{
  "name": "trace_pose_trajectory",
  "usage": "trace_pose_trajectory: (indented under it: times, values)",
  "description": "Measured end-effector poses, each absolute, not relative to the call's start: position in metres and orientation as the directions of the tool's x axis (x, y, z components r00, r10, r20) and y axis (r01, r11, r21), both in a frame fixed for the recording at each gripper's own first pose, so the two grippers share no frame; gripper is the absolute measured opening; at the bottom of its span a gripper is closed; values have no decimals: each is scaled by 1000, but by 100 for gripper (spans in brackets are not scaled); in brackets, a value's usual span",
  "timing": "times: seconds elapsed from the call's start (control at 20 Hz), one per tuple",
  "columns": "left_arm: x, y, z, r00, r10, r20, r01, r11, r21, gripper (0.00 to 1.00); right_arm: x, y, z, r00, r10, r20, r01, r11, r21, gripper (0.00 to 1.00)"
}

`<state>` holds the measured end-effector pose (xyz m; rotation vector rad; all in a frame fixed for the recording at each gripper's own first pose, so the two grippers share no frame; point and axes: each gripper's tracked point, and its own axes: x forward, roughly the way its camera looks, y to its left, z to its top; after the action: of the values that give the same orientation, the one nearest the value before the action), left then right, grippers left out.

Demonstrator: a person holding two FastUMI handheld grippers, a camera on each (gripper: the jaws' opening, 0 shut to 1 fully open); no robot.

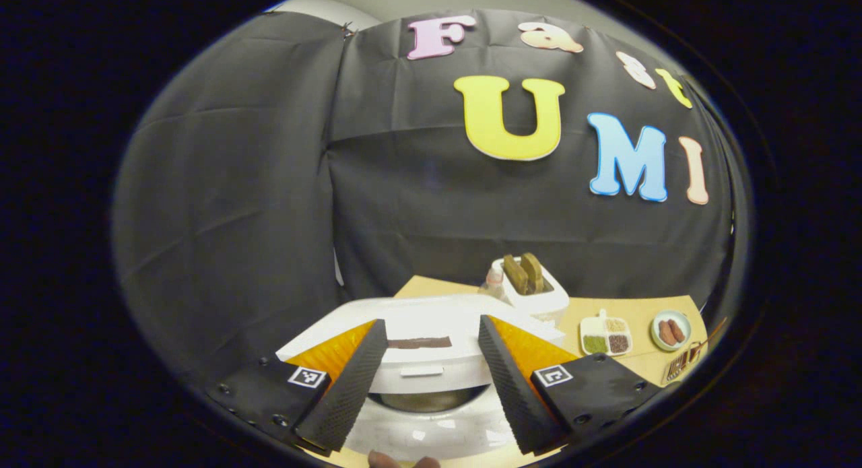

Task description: Close the left gripper, press the button to open the rice cooker; take a wooden spoon from the chopstick holder with the right hand, scoop a spoonful of rice and pour it into the rice cooker, then put the wooden spoon back into the chopstick holder.

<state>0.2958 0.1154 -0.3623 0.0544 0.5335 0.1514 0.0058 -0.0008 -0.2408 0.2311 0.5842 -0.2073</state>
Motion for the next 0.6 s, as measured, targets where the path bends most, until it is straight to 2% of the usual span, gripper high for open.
trace_pose_trajectory:
  times: [0.3, 0.4, 0.45, 0.5, 0.55, 0.6]
  values:
    - [276, 124, -411, 816, 211, -537, -167, 977, 130, 97, 1, 6, -254, 797, -113, -594, 257, 952, 164, 96]
    - [263, 125, -441, 763, 215, -610, -196, 976, 99, 96, 1, 7, -257, 792, -111, -600, 263, 949, 172, 96]
    - [273, 127, -430, 813, 217, -541, -178, 976, 123, 96, 1, 7, -258, 791, -111, -601, 266, 948, 175, 96]
    - [275, 121, -441, 784, 218, -582, -175, 976, 131, 96, 2, 8, -260, 791, -108, -603, 268, 946, 181, 96]
    - [280, 121, -433, 806, 218, -550, -170, 976, 137, 97, 2, 9, -261, 789, -104, -605, 268, 945, 187, 96]
    - [279, 124, -437, 796, 217, -566, -169, 976, 136, 97, 3, 11, -261, 790, -100, -605, 267, 945, 191, 96]
